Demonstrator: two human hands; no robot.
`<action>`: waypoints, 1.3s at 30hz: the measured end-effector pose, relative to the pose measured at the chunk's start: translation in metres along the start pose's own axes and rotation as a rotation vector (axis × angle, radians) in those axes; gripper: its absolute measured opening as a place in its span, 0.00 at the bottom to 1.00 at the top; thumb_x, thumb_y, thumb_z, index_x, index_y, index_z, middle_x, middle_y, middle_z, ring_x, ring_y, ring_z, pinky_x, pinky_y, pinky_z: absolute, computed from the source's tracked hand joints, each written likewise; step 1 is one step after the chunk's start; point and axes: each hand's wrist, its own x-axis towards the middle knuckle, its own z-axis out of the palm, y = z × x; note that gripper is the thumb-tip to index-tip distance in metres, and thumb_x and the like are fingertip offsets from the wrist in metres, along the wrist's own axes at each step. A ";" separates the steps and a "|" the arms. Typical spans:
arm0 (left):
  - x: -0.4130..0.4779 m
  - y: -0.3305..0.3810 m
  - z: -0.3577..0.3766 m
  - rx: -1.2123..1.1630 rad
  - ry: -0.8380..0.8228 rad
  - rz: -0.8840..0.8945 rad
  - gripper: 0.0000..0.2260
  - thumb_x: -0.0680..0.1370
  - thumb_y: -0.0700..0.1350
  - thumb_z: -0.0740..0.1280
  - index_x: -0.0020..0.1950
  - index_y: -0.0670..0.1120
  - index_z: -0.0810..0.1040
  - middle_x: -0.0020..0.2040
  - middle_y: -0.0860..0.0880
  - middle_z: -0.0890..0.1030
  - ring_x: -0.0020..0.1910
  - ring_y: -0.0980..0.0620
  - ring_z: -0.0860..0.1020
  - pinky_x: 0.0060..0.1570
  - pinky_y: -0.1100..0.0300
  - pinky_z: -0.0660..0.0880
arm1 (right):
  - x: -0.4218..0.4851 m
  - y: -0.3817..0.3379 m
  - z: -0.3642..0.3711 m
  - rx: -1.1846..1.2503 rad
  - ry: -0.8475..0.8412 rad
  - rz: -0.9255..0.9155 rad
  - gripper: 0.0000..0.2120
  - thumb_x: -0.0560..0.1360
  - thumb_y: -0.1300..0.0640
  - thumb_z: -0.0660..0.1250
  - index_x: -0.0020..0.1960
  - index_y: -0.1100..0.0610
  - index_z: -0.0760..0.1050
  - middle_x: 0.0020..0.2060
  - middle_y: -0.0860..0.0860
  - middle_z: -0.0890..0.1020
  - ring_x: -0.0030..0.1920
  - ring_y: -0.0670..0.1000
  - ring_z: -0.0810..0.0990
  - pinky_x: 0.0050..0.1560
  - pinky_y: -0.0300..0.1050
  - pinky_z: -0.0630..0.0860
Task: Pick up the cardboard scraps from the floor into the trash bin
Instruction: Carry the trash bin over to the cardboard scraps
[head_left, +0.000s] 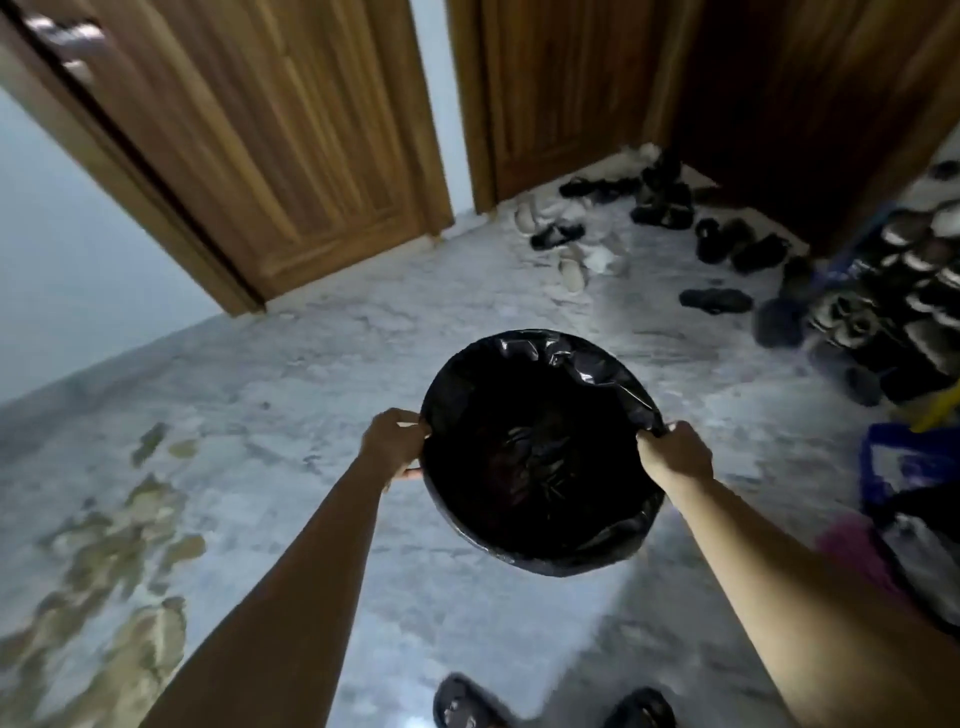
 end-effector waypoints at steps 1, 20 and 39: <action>0.000 -0.008 -0.034 -0.032 0.039 -0.015 0.07 0.75 0.41 0.70 0.53 0.46 0.79 0.49 0.41 0.83 0.44 0.46 0.82 0.34 0.57 0.79 | -0.007 -0.025 0.023 -0.031 -0.042 -0.039 0.14 0.75 0.50 0.64 0.49 0.61 0.74 0.37 0.57 0.75 0.33 0.56 0.74 0.29 0.43 0.64; 0.145 -0.110 -0.401 -0.314 0.544 -0.311 0.11 0.74 0.42 0.68 0.56 0.43 0.78 0.54 0.41 0.81 0.50 0.44 0.81 0.43 0.51 0.82 | -0.062 -0.382 0.399 -0.377 -0.472 -0.418 0.17 0.77 0.46 0.62 0.46 0.61 0.73 0.34 0.54 0.75 0.31 0.54 0.74 0.28 0.43 0.66; 0.581 -0.190 -0.469 0.081 0.237 -0.415 0.18 0.74 0.56 0.67 0.57 0.46 0.70 0.48 0.44 0.76 0.50 0.41 0.79 0.52 0.48 0.80 | 0.107 -0.446 0.740 -0.562 -0.257 0.004 0.38 0.76 0.43 0.65 0.75 0.63 0.54 0.71 0.65 0.61 0.68 0.69 0.67 0.66 0.63 0.70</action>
